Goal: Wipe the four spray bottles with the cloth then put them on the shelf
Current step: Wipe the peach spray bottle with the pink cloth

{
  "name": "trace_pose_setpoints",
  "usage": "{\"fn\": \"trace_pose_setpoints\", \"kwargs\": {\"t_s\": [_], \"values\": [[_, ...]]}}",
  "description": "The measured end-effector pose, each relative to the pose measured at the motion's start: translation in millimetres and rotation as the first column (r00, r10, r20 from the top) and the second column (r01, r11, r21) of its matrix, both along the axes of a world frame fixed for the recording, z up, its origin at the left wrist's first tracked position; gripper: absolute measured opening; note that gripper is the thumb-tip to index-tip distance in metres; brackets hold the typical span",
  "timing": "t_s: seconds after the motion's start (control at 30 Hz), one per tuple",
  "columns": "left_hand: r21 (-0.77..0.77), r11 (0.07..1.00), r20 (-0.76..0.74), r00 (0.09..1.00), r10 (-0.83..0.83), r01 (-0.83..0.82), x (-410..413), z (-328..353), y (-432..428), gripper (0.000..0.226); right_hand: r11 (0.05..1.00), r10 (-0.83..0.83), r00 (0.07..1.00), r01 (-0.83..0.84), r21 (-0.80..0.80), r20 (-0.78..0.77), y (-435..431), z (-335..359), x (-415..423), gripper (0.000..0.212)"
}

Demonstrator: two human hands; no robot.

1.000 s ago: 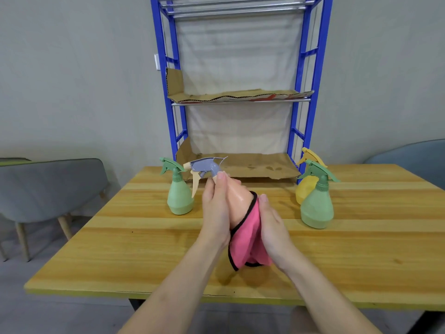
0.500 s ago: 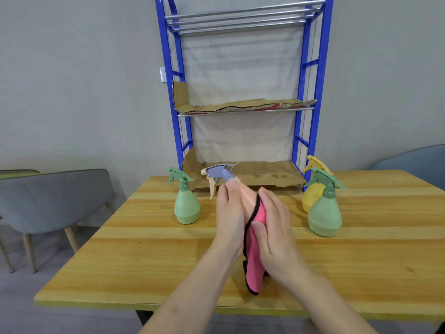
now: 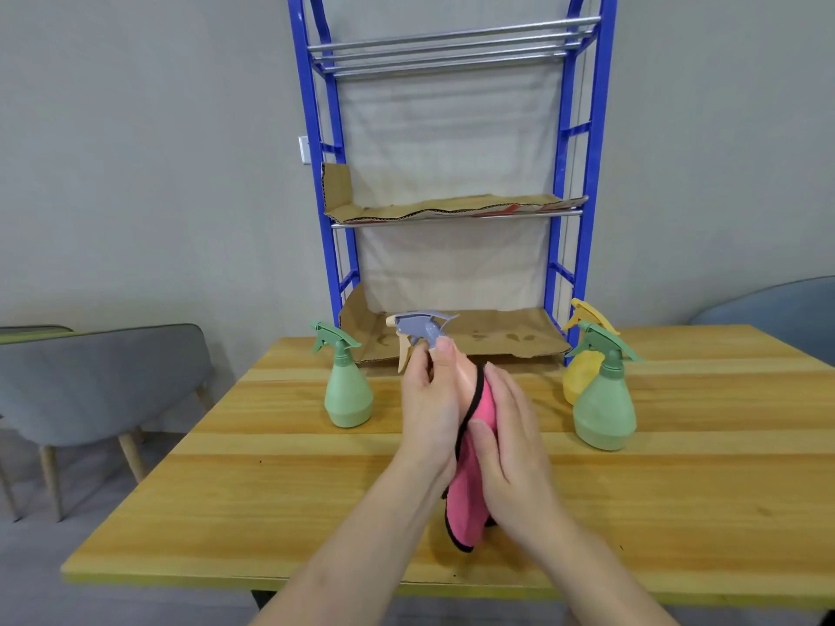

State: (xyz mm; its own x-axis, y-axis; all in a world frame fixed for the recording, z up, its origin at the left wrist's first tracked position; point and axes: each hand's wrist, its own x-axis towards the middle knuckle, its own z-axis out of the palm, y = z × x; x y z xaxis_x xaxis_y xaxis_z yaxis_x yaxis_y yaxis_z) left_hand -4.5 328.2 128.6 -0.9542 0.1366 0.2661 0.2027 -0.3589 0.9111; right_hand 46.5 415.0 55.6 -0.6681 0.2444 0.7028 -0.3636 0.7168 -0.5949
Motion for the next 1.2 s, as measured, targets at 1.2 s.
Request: {"fn": "trace_pose_setpoints", "kwargs": {"t_s": [1.2], "values": [[-0.301, 0.945, -0.234, 0.971, 0.054, -0.126, -52.1, -28.8, 22.1, 0.014, 0.888, -0.084, 0.996, 0.078, -0.453, 0.008, 39.2, 31.6, 35.0, 0.024]]}}
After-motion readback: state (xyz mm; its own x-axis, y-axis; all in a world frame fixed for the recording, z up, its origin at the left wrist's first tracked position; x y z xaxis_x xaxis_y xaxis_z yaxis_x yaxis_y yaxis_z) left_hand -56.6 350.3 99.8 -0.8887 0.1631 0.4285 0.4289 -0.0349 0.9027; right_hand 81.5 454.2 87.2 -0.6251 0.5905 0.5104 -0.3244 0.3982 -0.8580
